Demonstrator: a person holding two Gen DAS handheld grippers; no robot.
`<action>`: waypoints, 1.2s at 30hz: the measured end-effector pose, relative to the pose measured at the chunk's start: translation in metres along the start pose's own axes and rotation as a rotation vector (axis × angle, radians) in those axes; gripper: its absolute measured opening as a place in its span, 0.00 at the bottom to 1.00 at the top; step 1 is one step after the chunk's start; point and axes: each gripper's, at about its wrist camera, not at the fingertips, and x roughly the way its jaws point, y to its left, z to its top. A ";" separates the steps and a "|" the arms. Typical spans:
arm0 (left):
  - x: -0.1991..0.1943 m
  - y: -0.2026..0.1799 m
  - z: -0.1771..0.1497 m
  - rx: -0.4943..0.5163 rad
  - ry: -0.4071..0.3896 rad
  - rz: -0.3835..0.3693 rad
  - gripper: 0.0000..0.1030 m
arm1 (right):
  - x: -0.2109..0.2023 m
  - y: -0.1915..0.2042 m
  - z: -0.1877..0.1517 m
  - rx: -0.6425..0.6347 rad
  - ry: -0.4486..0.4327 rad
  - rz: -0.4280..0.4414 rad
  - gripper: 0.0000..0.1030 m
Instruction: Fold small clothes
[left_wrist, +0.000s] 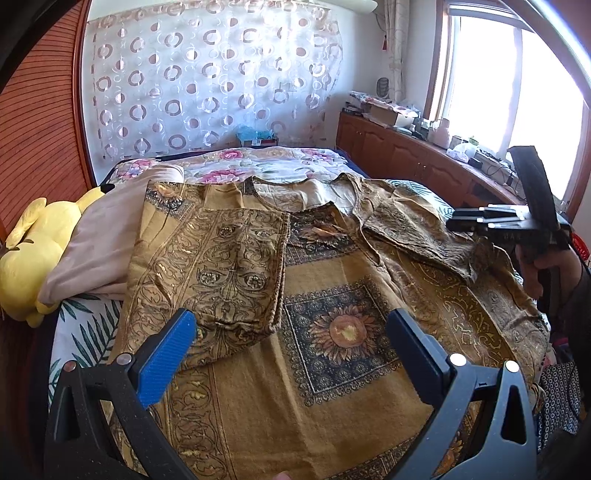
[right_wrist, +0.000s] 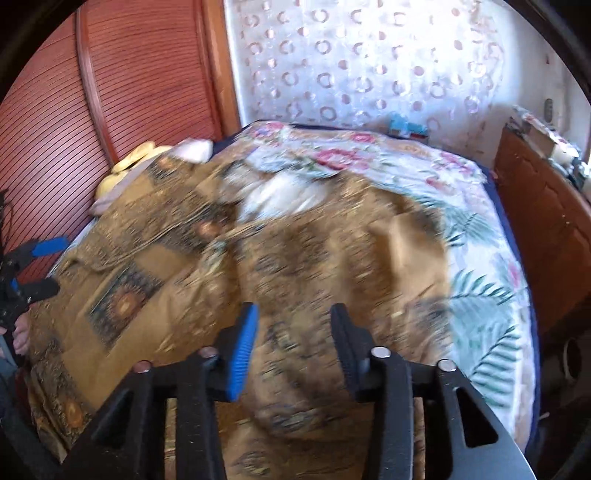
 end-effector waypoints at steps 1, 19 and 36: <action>0.002 0.001 0.001 0.003 0.001 0.001 1.00 | 0.001 -0.008 0.003 0.007 -0.003 -0.021 0.48; 0.045 0.049 0.044 -0.014 0.050 0.096 1.00 | 0.085 -0.045 0.025 0.022 0.103 -0.145 0.57; 0.093 0.132 0.090 -0.071 0.065 0.149 0.95 | 0.073 -0.056 0.019 0.096 0.129 -0.153 0.80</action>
